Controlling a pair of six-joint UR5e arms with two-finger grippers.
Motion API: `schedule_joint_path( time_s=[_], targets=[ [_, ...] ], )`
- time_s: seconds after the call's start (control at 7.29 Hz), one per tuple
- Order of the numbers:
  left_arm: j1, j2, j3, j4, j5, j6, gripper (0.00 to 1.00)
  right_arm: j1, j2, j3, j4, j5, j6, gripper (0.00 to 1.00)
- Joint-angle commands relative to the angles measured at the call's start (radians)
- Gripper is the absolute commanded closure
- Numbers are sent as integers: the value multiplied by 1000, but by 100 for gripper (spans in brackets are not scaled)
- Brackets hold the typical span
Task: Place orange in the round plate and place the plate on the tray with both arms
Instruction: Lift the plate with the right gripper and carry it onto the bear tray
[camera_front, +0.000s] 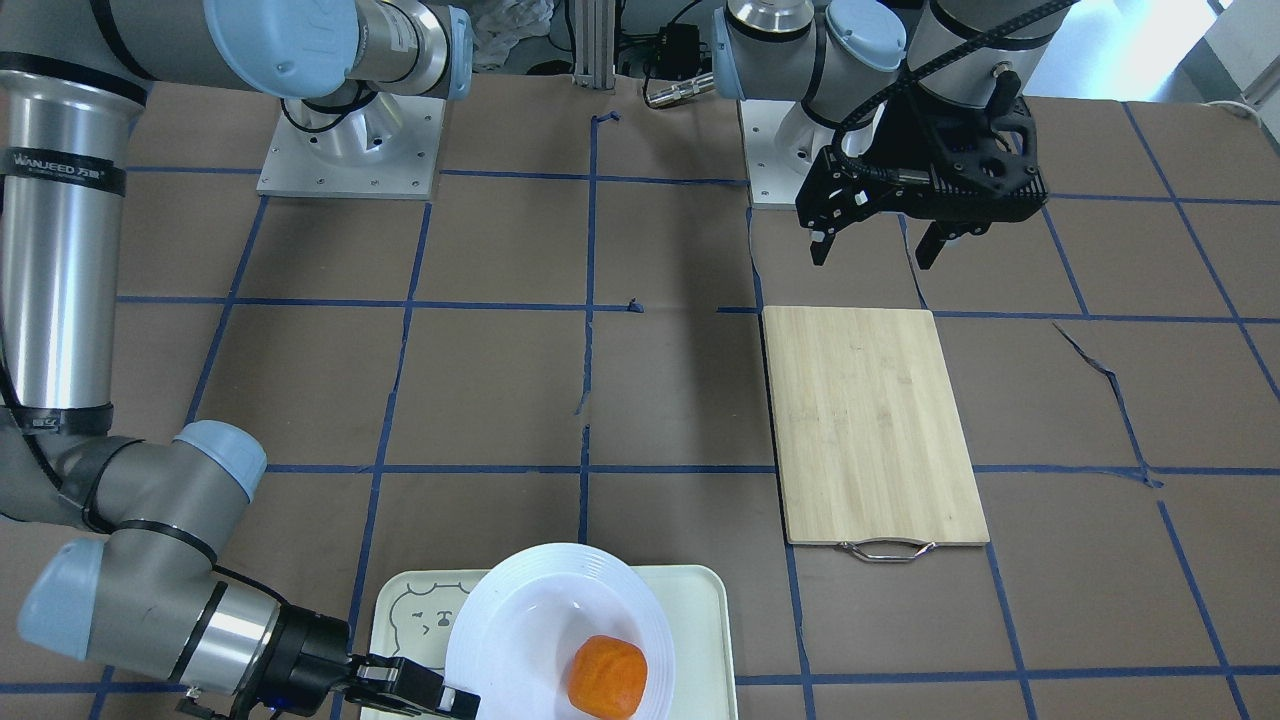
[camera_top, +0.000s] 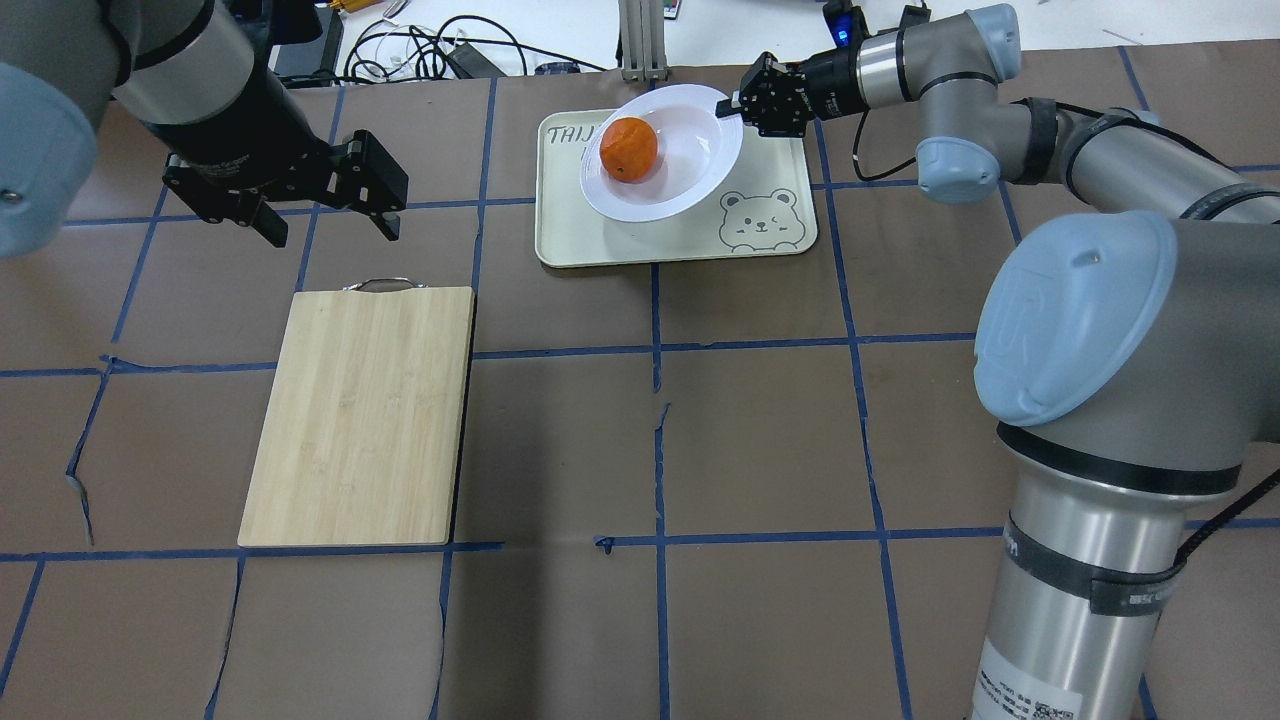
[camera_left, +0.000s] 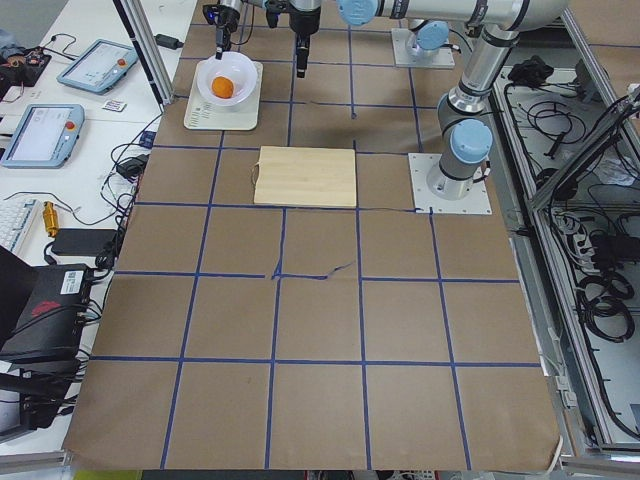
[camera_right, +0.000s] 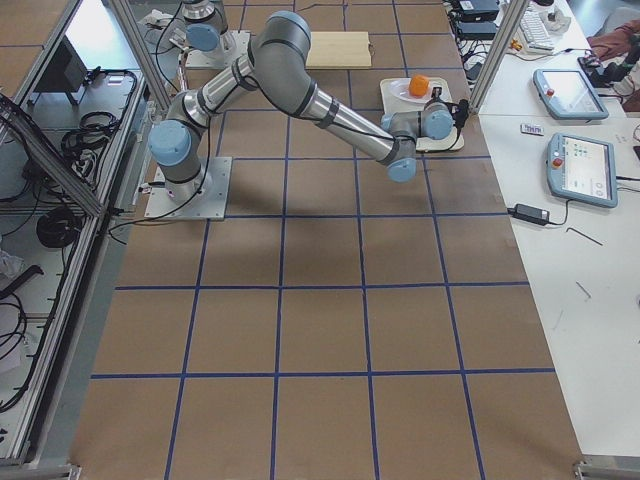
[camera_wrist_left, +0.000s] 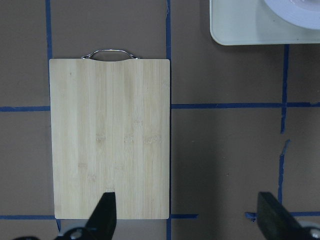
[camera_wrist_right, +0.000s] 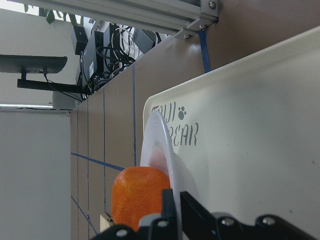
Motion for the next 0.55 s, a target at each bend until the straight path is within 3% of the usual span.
schedule_joint_path(
  time_s=[0.0,0.41],
  targets=[
    [2,-1,0,1,-1,0,0,1,26,-3,-15,1,-33,100],
    [2,-1,0,3,0,0,0,11,61,-1,-41,0,-40,100]
  ],
)
